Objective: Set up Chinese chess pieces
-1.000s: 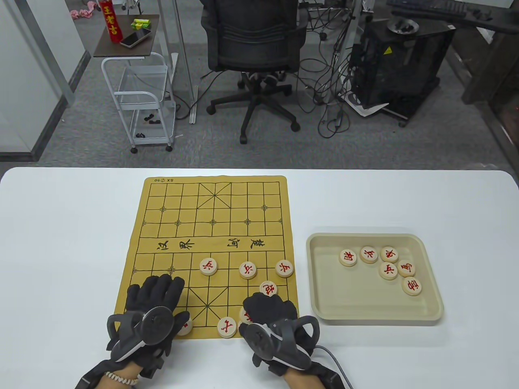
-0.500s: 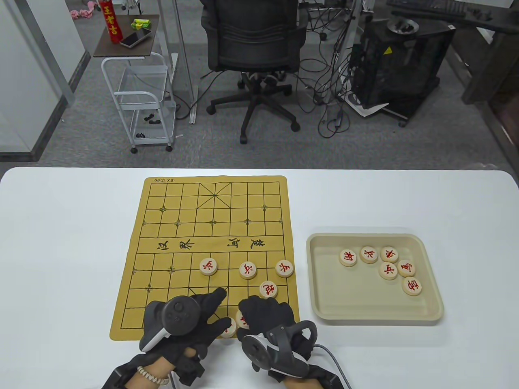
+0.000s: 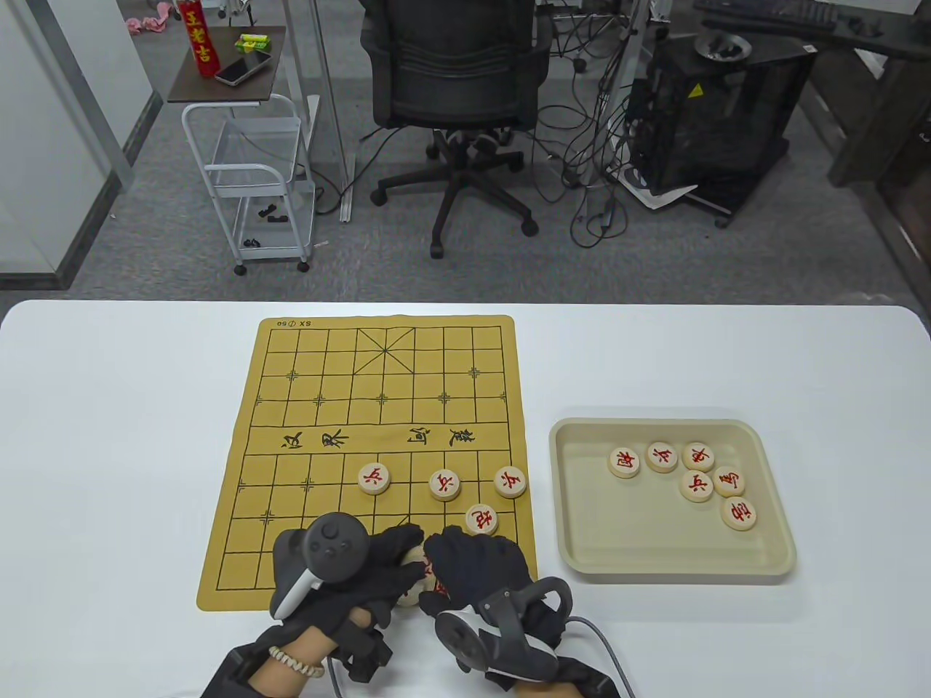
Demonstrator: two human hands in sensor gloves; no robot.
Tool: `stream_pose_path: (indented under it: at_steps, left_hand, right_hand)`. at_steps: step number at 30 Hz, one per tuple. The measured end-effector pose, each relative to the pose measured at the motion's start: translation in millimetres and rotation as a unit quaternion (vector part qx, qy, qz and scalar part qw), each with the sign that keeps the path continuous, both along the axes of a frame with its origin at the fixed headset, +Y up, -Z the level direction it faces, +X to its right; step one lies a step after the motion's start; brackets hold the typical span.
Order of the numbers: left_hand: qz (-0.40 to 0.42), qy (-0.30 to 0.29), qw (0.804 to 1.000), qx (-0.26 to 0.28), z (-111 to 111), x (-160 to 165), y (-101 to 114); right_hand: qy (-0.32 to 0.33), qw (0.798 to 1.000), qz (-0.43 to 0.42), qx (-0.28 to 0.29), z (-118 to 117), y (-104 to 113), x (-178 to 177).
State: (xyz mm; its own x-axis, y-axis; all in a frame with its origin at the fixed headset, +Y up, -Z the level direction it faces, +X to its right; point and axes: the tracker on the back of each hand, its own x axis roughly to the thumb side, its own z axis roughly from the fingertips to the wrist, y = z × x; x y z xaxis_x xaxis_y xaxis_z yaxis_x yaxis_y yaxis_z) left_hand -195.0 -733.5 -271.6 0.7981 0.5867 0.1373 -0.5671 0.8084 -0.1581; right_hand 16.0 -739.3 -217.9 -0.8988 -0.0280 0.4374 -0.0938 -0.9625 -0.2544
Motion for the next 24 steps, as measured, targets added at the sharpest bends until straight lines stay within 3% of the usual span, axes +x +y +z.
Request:
stream_pose_path:
  at_steps: [6,12,18,24]
  left_hand:
    - [-0.066,0.129,0.989,-0.017,-25.3,-74.5,10.8]
    - [-0.139,0.203,0.967,-0.071,-50.4,-121.5,-11.0]
    - [-0.159,0.222,0.955,-0.115,-62.3,-136.2,-32.9]
    - [-0.183,0.231,0.947,-0.127,-66.5,-139.9,-37.8]
  right_hand:
    - [-0.033,0.998,0.001,-0.058,-10.4,-6.3,17.3]
    - [-0.038,0.997,-0.005,-0.067,-12.3,-6.7,20.9]
    - [-0.037,0.997,-0.003,-0.068,-12.1,-7.7,20.9]
    - [-0.036,0.997,-0.004,-0.071,-12.0,-8.3,19.4]
